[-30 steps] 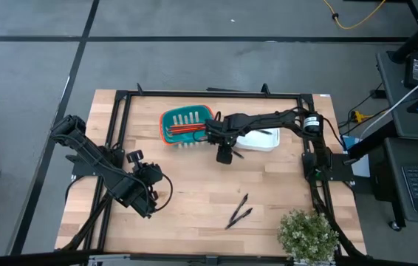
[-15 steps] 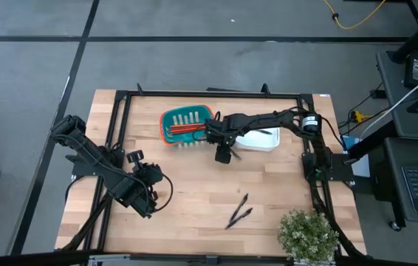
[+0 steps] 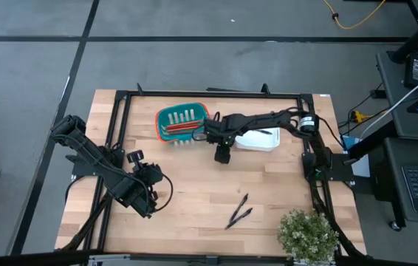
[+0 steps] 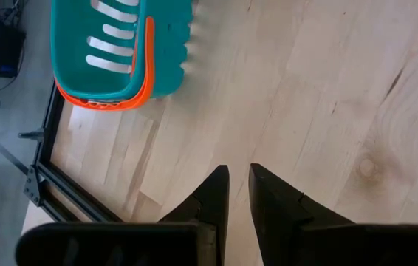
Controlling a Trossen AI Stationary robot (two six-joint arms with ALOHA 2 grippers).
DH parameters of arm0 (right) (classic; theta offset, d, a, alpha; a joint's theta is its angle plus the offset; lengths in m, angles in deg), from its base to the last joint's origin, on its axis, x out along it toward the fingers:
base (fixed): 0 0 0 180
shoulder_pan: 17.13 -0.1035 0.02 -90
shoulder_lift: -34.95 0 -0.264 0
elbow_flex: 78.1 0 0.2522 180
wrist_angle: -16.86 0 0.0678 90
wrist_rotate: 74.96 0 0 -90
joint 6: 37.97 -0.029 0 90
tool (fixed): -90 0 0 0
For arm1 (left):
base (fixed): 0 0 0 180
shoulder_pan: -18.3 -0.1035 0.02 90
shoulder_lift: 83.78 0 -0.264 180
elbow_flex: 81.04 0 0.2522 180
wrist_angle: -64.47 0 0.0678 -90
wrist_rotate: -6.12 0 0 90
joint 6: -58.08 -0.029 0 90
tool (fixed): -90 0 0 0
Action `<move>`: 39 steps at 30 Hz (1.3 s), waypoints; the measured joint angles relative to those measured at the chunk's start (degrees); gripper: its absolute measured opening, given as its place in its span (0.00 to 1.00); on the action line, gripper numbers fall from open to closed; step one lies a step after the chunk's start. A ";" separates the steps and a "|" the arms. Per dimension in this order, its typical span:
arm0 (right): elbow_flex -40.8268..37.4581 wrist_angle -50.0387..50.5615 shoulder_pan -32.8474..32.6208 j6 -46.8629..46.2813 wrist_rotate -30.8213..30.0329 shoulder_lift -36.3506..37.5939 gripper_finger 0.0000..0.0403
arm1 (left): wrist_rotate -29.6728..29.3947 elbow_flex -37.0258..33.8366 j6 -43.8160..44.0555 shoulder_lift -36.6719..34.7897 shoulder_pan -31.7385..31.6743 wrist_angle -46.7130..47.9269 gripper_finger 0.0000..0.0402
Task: Sort pens & pencils
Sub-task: Put the black pen into the white bin
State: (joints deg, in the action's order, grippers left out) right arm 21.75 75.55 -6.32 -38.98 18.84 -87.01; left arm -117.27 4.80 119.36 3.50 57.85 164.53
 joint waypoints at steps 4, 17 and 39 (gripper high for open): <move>1.20 1.03 -1.04 -0.12 0.06 -0.27 0.34 | 0.01 0.00 0.00 0.00 0.00 0.00 0.12; 7.93 12.68 -3.30 2.36 1.19 -0.22 0.34 | 0.01 0.00 0.04 0.00 0.00 -0.02 0.12; 7.08 16.18 -8.39 21.52 -7.18 -0.19 0.34 | -0.41 0.00 0.12 0.00 0.00 -0.07 0.12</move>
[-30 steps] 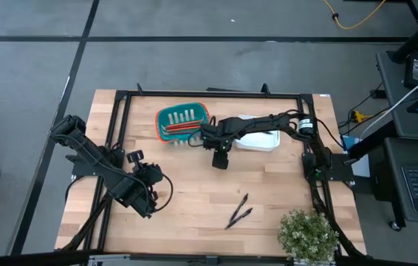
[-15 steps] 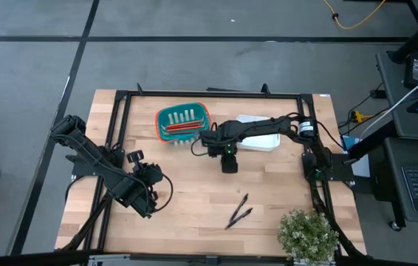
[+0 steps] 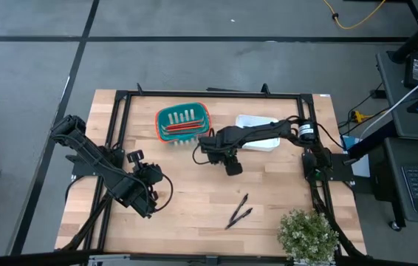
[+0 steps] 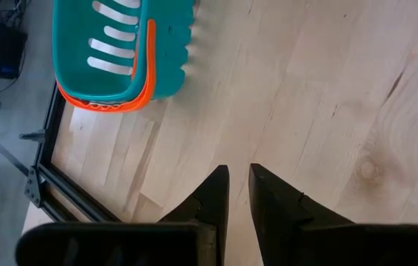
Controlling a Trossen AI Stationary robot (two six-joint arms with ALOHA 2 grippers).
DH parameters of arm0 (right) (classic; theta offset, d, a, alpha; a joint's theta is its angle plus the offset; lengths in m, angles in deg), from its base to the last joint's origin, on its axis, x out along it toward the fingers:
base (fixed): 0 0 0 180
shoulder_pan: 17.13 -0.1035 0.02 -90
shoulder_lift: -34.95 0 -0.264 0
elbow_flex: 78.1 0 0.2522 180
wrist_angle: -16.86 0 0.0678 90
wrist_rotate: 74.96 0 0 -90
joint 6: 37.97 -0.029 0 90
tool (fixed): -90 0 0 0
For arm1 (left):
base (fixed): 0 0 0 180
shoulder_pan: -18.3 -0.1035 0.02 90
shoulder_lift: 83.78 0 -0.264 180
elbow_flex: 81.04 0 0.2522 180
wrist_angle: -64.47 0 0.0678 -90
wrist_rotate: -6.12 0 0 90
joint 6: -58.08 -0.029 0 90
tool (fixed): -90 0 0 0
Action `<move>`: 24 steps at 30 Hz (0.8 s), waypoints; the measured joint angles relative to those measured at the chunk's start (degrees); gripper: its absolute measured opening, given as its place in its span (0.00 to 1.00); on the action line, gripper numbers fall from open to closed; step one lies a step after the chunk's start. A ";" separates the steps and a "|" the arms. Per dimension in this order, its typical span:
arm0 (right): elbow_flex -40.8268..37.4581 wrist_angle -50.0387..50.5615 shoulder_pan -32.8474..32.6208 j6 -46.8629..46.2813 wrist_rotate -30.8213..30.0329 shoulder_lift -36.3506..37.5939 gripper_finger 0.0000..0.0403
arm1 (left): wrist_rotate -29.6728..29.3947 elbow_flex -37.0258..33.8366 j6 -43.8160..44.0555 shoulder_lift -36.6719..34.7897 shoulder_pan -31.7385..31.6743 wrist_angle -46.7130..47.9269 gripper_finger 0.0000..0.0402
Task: Sort pens & pencils
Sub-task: Put the black pen into the white bin
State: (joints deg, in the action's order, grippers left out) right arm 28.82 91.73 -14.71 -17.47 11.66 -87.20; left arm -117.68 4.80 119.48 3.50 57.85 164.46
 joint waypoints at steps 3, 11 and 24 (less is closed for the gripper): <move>0.00 -0.28 0.04 2.70 -0.32 0.00 0.34 | 0.00 0.00 0.01 0.00 0.00 0.00 0.12; 0.00 -0.68 0.06 8.35 -5.58 0.01 0.34 | -0.02 0.00 0.06 0.00 -0.04 0.00 0.12; -5.76 -8.38 0.71 11.72 -5.94 0.28 0.34 | -0.04 0.00 0.01 0.00 -0.04 0.02 0.12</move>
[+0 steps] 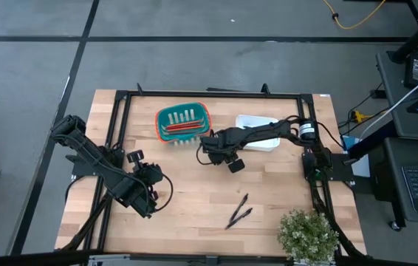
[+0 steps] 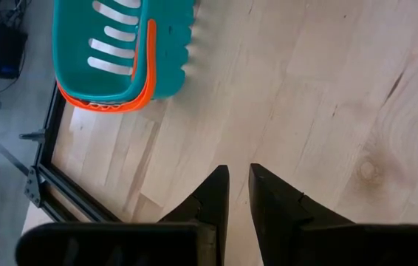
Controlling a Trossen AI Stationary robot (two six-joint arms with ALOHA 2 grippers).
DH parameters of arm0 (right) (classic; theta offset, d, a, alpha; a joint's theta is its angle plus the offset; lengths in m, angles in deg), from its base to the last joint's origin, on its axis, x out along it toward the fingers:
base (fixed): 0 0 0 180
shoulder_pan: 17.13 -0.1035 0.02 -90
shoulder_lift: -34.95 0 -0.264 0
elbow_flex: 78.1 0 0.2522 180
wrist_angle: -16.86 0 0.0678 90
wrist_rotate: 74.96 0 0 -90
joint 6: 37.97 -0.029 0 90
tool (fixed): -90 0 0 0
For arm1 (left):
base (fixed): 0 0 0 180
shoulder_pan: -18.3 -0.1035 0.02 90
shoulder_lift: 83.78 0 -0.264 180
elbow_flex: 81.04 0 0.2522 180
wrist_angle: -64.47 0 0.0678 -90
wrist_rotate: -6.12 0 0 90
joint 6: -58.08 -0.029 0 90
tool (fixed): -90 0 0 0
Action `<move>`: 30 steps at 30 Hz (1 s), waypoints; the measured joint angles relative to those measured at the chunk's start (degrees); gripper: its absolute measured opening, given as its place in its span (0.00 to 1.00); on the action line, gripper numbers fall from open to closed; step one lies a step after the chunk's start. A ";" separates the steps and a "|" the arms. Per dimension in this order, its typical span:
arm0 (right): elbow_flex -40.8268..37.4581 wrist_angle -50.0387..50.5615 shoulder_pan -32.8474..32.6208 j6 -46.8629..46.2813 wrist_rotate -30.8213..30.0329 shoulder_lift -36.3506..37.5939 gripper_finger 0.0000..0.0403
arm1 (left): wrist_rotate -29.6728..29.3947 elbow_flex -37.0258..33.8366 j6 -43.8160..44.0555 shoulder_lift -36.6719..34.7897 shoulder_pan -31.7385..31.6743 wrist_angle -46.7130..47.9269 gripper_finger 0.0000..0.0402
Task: Sort pens & pencils
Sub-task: Put the black pen into the white bin
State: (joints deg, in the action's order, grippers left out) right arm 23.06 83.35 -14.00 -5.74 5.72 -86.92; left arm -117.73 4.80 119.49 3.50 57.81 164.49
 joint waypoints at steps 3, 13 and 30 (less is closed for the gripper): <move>-0.49 -1.38 0.05 -0.04 -0.05 0.12 0.34 | 0.00 0.00 -0.02 0.00 -0.34 0.00 0.12; -0.73 -4.60 0.11 -0.27 3.39 -0.08 0.20 | -0.01 0.02 -0.04 0.00 -1.03 -0.02 0.12; -0.71 -17.41 -3.80 -4.97 8.95 -0.37 0.10 | 0.01 0.02 -0.07 0.00 -0.98 -1.07 0.12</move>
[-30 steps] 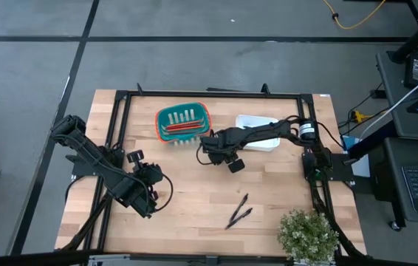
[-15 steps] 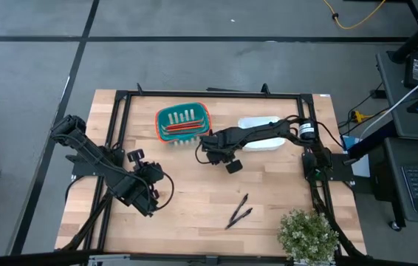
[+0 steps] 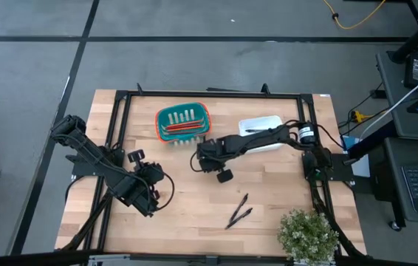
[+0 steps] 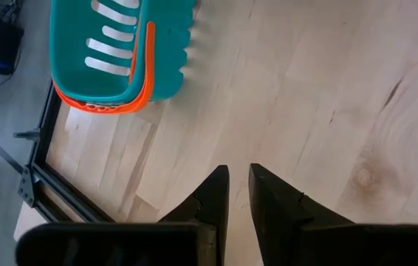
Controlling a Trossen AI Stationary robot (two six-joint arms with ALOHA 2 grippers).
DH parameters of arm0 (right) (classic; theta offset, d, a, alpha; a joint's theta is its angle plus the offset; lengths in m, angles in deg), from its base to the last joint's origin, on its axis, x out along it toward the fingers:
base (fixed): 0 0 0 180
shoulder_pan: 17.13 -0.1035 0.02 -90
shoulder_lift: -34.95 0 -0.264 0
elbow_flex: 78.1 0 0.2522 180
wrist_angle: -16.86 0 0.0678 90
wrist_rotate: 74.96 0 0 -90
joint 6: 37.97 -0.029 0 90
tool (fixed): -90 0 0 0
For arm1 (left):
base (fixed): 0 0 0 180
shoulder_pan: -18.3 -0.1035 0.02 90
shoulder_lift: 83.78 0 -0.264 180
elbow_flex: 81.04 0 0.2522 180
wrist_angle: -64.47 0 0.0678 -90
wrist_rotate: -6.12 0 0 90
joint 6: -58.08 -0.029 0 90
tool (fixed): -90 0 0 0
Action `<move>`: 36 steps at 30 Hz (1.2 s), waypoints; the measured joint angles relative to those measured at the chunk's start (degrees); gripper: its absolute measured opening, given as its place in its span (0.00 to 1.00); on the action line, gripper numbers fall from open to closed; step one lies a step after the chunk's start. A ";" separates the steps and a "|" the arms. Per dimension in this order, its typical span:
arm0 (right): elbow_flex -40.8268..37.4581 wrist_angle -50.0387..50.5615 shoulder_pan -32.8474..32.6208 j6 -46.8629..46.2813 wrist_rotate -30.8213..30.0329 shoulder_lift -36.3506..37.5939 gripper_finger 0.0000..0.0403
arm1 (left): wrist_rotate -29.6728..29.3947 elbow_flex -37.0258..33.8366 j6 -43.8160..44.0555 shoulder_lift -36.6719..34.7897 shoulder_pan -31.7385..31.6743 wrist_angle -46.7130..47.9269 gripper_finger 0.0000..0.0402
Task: Sort pens & pencils
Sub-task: Put the black pen into the white bin
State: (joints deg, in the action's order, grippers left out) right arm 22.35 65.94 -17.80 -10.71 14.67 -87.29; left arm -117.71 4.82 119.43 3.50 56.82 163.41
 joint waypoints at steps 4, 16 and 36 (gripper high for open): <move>0.04 -2.03 -1.35 -2.19 0.97 0.00 0.10 | 0.01 0.00 -0.06 0.00 0.00 -0.19 0.12; 2.58 2.01 -4.12 -9.04 0.18 0.00 0.09 | 0.01 0.00 -0.46 0.02 0.00 -0.46 0.12; 22.38 35.21 -3.74 -13.25 -15.30 0.13 0.09 | 0.01 0.00 -0.10 0.00 1.84 -1.00 0.12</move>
State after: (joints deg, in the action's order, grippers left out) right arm 44.74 101.15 -21.54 -23.97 -0.63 -87.16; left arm -117.70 4.82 119.32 3.50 58.66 162.41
